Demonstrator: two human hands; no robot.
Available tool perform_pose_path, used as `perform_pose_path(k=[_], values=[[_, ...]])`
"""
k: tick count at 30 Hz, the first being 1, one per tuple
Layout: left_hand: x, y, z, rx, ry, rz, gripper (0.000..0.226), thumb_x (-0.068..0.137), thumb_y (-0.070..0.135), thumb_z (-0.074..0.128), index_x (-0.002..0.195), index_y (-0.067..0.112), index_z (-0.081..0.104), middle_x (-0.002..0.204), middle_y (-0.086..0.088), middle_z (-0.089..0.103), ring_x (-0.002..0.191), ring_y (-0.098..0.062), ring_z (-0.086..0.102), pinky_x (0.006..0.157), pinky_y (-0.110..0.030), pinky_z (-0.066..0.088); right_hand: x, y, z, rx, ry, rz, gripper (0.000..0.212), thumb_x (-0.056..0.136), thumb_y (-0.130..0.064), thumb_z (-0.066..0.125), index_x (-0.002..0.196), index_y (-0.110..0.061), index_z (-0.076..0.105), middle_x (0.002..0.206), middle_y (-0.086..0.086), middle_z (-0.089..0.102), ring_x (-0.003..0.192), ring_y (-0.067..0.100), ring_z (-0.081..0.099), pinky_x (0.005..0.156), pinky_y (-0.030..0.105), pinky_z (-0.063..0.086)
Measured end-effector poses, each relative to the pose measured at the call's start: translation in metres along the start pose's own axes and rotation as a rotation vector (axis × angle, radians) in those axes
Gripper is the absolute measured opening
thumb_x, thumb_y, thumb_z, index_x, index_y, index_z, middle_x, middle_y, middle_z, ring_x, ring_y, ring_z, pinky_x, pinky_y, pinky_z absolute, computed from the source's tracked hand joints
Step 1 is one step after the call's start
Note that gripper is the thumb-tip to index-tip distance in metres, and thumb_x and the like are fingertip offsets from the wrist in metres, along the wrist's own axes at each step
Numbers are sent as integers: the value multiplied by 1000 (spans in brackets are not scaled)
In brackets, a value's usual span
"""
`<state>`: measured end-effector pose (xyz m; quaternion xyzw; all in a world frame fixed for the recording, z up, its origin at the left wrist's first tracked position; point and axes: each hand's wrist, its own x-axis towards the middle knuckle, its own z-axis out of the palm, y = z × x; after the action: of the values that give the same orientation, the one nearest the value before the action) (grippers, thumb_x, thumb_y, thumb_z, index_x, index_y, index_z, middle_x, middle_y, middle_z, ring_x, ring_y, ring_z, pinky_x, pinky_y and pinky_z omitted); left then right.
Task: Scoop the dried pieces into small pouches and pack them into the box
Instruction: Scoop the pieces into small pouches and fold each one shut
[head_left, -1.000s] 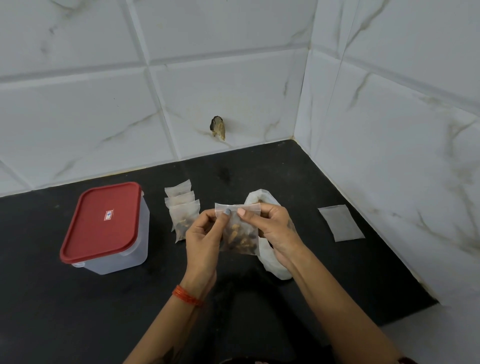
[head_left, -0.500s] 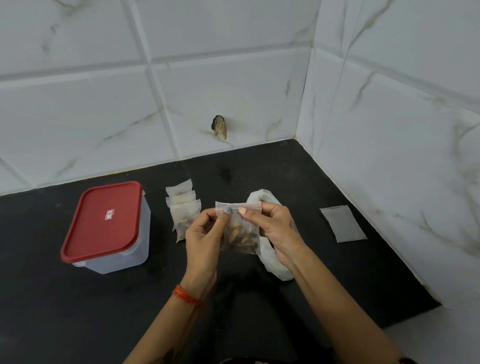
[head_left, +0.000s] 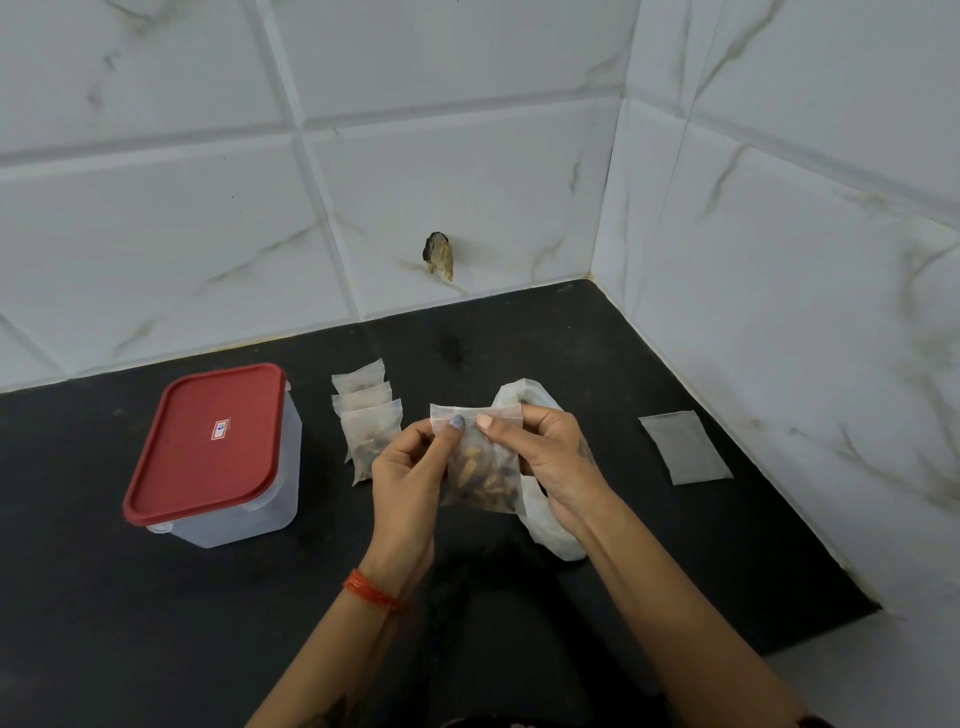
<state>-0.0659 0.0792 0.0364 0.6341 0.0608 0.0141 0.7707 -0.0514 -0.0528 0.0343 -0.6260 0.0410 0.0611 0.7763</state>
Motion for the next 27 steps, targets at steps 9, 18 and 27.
perform_pose_path(k=[9, 18, 27], values=[[-2, 3, 2, -31, 31, -26, 12, 87, 14, 61, 80, 9, 69, 83, -9, 69, 85, -27, 64, 80, -47, 53, -2, -2, 4, 49, 24, 28, 13, 84, -13, 68, 90, -2, 71, 76, 8, 73, 75, 20, 72, 66, 30, 59], [-2, 0, 1, 11, 45, 3, 11, 87, 15, 62, 78, 10, 67, 79, -6, 66, 80, -20, 63, 72, -36, 51, 1, 1, 4, -77, 8, 52, 24, 76, -29, 76, 91, -11, 71, 86, 4, 73, 89, 17, 70, 80, 33, 56], [-3, -1, 1, -46, 67, -72, 28, 91, 15, 56, 69, 17, 72, 85, -15, 66, 86, -31, 62, 81, -48, 51, -1, -3, 4, -37, 12, 86, 8, 79, -18, 73, 80, -10, 72, 74, 4, 71, 77, 16, 69, 67, 24, 54]])
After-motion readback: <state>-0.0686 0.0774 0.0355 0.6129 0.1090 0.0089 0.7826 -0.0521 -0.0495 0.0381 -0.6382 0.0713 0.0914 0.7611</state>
